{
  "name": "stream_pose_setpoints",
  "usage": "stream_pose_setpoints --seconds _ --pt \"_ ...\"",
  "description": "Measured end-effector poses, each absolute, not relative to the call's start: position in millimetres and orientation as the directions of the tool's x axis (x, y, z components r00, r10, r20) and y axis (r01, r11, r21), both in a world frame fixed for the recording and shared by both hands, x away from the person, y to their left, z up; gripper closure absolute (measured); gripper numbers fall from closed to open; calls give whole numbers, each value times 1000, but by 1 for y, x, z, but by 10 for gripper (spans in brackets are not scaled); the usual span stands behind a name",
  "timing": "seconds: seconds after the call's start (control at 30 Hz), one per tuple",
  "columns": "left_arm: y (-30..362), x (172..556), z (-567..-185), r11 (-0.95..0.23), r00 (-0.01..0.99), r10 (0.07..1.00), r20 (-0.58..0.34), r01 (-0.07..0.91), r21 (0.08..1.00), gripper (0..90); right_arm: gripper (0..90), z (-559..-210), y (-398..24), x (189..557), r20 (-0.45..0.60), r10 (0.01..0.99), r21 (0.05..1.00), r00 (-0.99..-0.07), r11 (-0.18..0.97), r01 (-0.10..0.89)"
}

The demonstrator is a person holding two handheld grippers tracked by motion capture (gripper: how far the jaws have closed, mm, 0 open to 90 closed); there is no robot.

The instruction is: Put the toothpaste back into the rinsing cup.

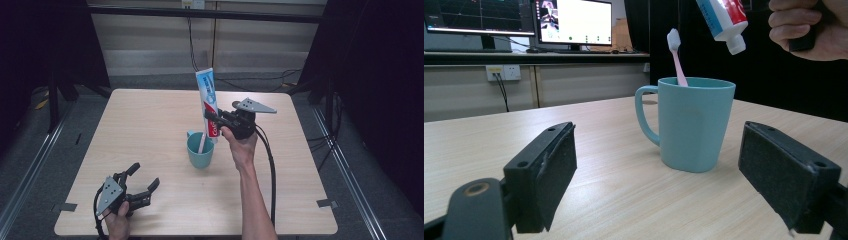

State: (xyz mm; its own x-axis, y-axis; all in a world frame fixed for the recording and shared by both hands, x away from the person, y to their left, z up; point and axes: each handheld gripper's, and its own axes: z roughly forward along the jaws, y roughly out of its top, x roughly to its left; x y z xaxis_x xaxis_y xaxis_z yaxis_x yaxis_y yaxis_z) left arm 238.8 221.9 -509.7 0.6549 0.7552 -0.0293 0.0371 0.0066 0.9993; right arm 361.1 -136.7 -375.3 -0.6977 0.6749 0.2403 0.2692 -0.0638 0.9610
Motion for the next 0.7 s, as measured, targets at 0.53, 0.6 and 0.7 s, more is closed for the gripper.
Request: stream_pose_setpoints --seconds 0.53,0.6,0.7 --pt "222 239 -510 13 655 755 -34 37 999 155 718 -390 -116 366 245 651 957 -719 -41 288" --pt "221 239 -510 13 655 755 -34 36 999 155 718 -393 -115 367 248 653 954 -716 -39 296" --pt "222 239 -510 5 655 755 -23 30 1000 155 718 -398 -113 368 249 655 952 -714 -29 305"
